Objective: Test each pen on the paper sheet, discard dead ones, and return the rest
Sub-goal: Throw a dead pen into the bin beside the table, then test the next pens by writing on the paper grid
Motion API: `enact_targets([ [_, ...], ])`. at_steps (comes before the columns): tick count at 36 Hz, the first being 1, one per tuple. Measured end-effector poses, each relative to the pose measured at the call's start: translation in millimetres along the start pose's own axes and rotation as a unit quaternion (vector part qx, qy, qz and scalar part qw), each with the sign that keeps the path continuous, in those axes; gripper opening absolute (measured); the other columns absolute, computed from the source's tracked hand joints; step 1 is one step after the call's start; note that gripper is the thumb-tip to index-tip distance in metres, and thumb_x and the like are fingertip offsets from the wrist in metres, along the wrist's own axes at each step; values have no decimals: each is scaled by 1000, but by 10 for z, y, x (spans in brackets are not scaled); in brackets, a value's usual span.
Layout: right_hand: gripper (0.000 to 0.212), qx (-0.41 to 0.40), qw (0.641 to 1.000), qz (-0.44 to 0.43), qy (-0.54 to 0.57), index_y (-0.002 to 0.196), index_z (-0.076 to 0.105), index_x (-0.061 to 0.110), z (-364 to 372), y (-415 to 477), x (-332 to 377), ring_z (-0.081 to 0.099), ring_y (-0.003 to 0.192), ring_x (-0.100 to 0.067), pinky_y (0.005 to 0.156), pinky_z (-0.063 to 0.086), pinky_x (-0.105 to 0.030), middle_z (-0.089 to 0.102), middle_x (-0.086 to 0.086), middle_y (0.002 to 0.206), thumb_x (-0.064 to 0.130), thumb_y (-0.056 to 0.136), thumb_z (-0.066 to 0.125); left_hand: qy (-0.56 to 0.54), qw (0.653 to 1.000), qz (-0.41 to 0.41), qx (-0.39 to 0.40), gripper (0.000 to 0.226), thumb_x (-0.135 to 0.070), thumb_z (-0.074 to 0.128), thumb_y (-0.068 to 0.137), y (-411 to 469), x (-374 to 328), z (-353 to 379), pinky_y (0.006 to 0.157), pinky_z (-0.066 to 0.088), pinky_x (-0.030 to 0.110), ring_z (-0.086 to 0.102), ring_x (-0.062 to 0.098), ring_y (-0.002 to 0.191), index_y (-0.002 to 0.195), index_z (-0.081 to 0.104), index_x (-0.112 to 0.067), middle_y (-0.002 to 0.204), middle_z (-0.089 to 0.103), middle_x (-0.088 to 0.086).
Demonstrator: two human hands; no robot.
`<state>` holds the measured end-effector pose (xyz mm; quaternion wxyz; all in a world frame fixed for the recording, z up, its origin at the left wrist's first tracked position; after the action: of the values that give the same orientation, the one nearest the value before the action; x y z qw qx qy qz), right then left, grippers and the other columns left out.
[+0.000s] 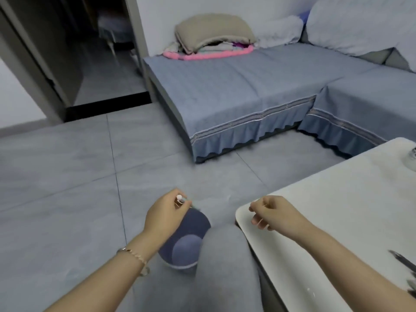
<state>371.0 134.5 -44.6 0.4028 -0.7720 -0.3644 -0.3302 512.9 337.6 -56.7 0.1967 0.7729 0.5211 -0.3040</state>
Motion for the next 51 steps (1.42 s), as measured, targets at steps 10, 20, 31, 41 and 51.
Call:
enact_targets([
  [10, 18, 0, 997, 35, -71, 86, 61, 8, 75, 14, -351, 56, 58, -12, 67, 48, -25, 67, 3, 67, 20, 90, 49, 134, 975, -94, 149, 31, -35, 52, 92, 422, 718, 603, 82, 47, 29, 58, 22, 95, 117, 53, -16, 105, 62, 4],
  [20, 15, -35, 994, 72, -77, 85, 62, 15, -329, -477, -822, 57, 61, -7, 70, 48, -23, 67, 5, 70, 18, 90, 48, 51, 980, 89, 170, 22, -20, 51, 91, 184, -860, 894, 86, 46, 29, 58, 20, 95, 110, 61, -15, 92, 58, -4],
  [31, 15, -194, 968, 148, -62, 75, 61, 24, -1190, -1861, -1810, 59, 66, -7, 68, 48, -25, 67, 8, 68, 23, 88, 53, 34, 867, 364, 339, 19, -29, 47, 93, -1604, -2850, 1988, 80, 44, 23, 56, 9, 88, 107, 60, -27, 93, 60, -12],
  [41, 16, -328, 910, 255, -11, 78, 60, 29, -1700, -3435, -2846, 60, 75, -9, 74, 49, -28, 66, 11, 74, 27, 91, 51, 92, 750, 524, 392, 41, -38, 47, 93, -3048, -3304, 3039, 92, 36, 23, 47, 10, 117, 132, 46, -27, 132, 49, -12],
  [51, 15, -437, 832, 340, -37, 83, 66, 21, -2052, -4419, -3603, 61, 80, -15, 75, 51, -32, 69, 3, 87, 21, 88, 52, 169, 678, 584, 413, 67, -60, 38, 83, -3638, -3078, 3587, 110, 18, 33, 29, 17, 137, 137, 43, -21, 148, 34, 0],
])
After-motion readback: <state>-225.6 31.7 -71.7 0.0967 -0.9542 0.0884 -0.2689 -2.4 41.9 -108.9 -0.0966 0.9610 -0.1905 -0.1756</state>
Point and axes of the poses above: each hand's wrist, its own y-axis towards the middle knuckle, its own z-axis out of the palm, x = y × z, the point moved 10 cm from there along y, towards the middle knuckle
